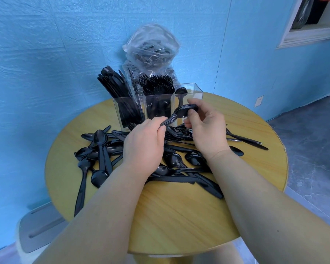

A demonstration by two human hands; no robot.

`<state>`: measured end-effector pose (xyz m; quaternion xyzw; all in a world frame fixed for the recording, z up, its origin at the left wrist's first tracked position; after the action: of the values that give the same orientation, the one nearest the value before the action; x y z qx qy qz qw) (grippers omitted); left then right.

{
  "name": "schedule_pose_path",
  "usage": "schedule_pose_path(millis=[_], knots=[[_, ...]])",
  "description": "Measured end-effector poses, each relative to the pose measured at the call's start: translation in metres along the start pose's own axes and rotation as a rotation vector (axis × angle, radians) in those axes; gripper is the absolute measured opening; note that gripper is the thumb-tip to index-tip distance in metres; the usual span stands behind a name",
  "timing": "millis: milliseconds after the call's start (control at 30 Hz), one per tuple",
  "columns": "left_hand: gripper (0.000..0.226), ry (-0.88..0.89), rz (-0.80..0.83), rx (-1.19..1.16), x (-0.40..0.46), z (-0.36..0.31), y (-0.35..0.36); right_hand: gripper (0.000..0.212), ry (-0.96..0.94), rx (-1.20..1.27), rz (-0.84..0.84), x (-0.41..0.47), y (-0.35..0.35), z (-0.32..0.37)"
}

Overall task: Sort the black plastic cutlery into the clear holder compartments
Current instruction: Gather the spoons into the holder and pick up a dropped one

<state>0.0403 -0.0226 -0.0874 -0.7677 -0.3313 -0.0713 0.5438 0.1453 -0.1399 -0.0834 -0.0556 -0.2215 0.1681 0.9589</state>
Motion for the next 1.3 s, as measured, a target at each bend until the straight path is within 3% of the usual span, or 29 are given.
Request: schedule_pose_path(millis=[167, 367, 533, 600, 767, 867, 1100, 1300], knots=[[0.044, 0.023, 0.013, 0.019, -0.001, -0.008, -0.005, 0.039, -0.007, -0.088, 0.051, 0.0, 0.003, 0.013], [0.045, 0.032, 0.039, 0.071, -0.002, -0.014, -0.013, 0.034, 0.012, -0.156, 0.089, -0.003, -0.005, 0.027], [0.044, 0.102, 0.02, 0.047, 0.003, -0.034, -0.028, 0.019, 0.157, 0.304, 0.046, 0.0, -0.019, 0.033], [0.043, 0.155, 0.012, 0.076, 0.009, -0.045, -0.035, 0.016, 0.136, 0.32, 0.044, 0.002, -0.027, 0.042], [0.048, 0.211, -0.095, 0.167, 0.038, -0.056, -0.062, 0.018, -0.088, 0.028, -0.168, 0.031, -0.081, 0.077], [0.051, 0.238, -0.068, 0.244, 0.058, -0.058, -0.063, 0.023, -0.25, -0.239, -0.257, 0.048, -0.102, 0.099], [0.042, 0.339, 0.042, 0.416, 0.091, -0.064, -0.035, 0.022, -0.575, -0.7, -0.11, 0.065, -0.058, 0.099], [0.031, 0.346, 0.033, 0.435, 0.104, -0.061, -0.014, 0.025, -0.476, -0.929, 0.152, 0.079, -0.022, 0.049]])
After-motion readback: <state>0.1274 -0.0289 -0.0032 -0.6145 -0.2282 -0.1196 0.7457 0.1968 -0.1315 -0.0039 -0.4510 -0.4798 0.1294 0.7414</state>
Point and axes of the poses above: each hand's wrist, its own x-axis towards the middle knuckle, its own y-axis out of the palm, z = x × y, the point moved 7 cm from there along x, towards the middle knuckle, and after that the axes turned 2 degrees about z, right-handed, at the moved point
